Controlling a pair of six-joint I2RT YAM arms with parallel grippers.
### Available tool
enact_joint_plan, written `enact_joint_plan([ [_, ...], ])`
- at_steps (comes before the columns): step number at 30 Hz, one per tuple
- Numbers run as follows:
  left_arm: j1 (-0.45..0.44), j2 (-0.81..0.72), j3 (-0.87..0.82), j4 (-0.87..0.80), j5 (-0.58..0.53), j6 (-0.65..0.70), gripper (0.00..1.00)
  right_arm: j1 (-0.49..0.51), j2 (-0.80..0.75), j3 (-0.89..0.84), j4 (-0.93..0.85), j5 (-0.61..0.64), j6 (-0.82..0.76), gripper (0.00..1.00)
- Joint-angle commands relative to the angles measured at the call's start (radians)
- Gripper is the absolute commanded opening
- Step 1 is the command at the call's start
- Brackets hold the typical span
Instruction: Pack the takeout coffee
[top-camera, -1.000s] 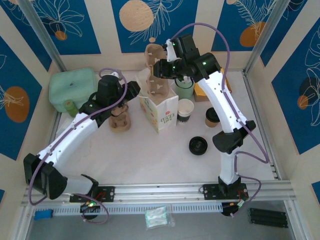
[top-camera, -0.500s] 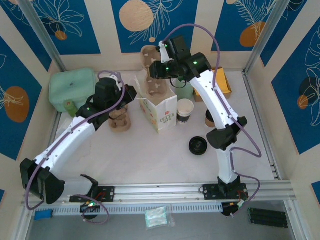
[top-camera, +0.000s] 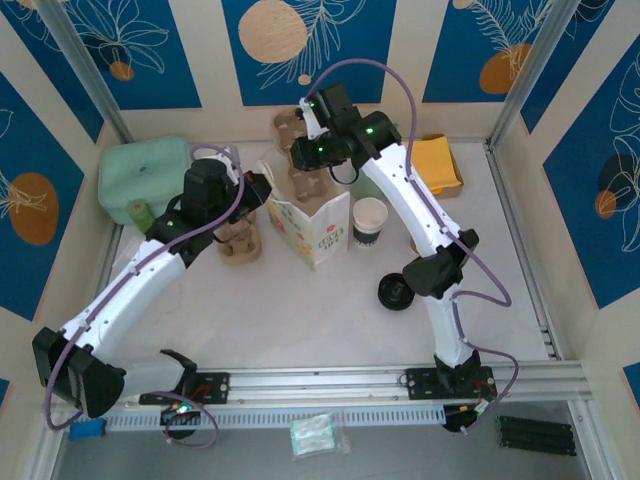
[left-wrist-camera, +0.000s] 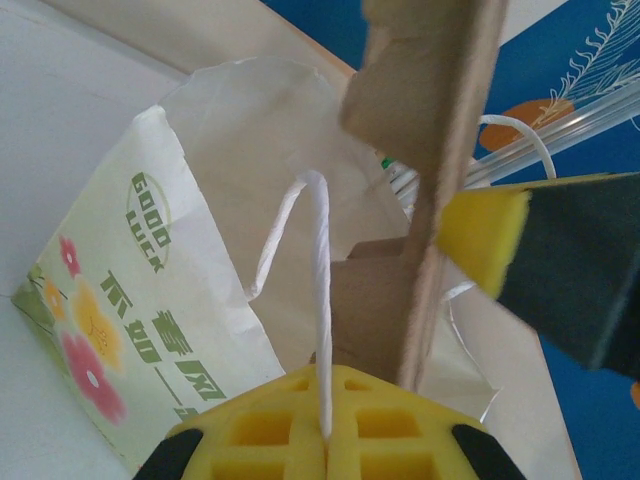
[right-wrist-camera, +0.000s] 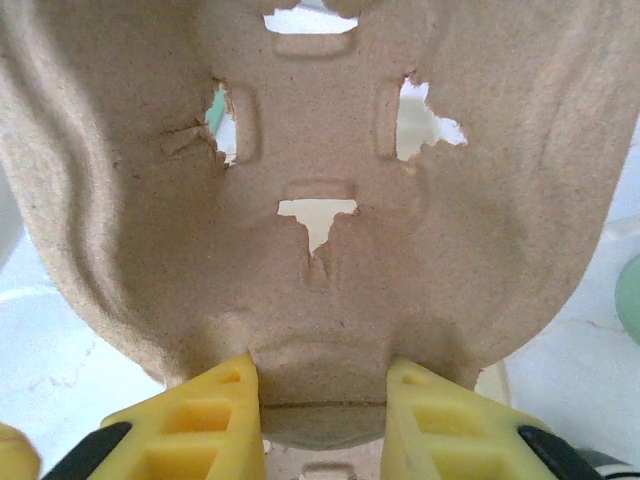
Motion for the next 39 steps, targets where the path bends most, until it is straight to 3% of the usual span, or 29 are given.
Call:
enact_joint_plan([
  [1,0.004,-0.040,-0.018,0.000,0.026,-0.013,0.04,0.030,-0.051,-0.031,-0.040,0.028,-0.050,0.26],
  [39,0.005,-0.105,-0.085,-0.017,0.035,-0.031,0.06,0.097,0.016,0.019,-0.298,0.067,-0.093,0.25],
])
